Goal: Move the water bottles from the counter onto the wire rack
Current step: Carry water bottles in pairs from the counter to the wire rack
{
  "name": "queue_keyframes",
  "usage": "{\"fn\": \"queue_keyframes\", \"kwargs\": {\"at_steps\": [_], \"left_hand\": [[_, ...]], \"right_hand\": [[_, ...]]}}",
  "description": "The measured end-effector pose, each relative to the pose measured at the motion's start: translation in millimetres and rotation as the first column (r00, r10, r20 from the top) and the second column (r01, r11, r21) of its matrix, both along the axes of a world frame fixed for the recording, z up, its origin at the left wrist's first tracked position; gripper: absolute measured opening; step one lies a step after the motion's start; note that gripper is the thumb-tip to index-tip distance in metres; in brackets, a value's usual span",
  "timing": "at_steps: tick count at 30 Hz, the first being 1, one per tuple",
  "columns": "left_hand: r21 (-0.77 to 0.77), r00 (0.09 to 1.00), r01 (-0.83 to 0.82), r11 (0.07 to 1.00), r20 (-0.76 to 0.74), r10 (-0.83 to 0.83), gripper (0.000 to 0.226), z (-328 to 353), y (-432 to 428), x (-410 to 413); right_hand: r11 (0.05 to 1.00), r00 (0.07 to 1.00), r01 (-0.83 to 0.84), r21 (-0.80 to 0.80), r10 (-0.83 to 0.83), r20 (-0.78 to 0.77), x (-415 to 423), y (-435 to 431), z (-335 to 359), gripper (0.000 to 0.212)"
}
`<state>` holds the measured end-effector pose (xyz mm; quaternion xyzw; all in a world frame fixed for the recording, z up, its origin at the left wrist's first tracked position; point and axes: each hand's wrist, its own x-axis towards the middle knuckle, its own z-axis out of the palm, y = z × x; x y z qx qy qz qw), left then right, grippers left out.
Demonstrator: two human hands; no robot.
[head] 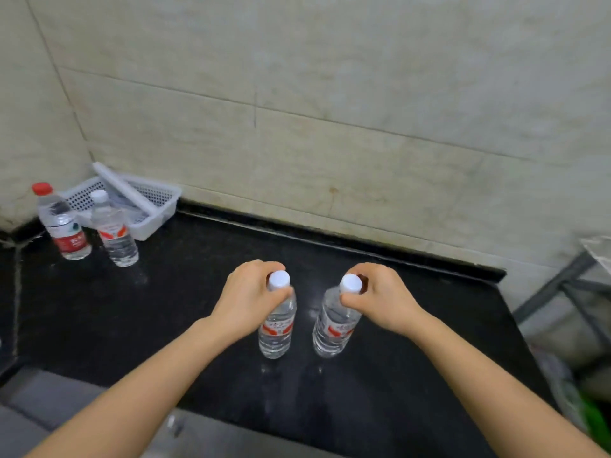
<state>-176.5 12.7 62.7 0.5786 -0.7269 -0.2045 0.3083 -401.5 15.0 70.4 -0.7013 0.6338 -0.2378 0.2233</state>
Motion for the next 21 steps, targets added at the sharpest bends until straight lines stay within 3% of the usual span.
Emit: {"fn": "queue_keyframes", "kwargs": {"at_steps": [5,11,21], "left_hand": [[-0.068,0.991,0.134,0.989,0.031,-0.132,0.025,15.7,32.0,-110.7],[-0.102,0.938,0.271,0.957,-0.196,-0.286,0.045,52.7,54.1,-228.1],[-0.157,0.749,0.500,0.852,-0.415,-0.516,0.027,118.9,55.2,-414.2]], "right_hand": [[0.992,0.994,0.112,-0.064,-0.110,0.025,-102.3,58.7,22.8,0.012],[0.962,0.970,0.238,-0.138,-0.228,0.081,-209.7,113.0,58.4,0.007],[0.866,0.917,0.399,-0.302,-0.378,0.127,-371.6,164.3,140.8,0.014]]}}
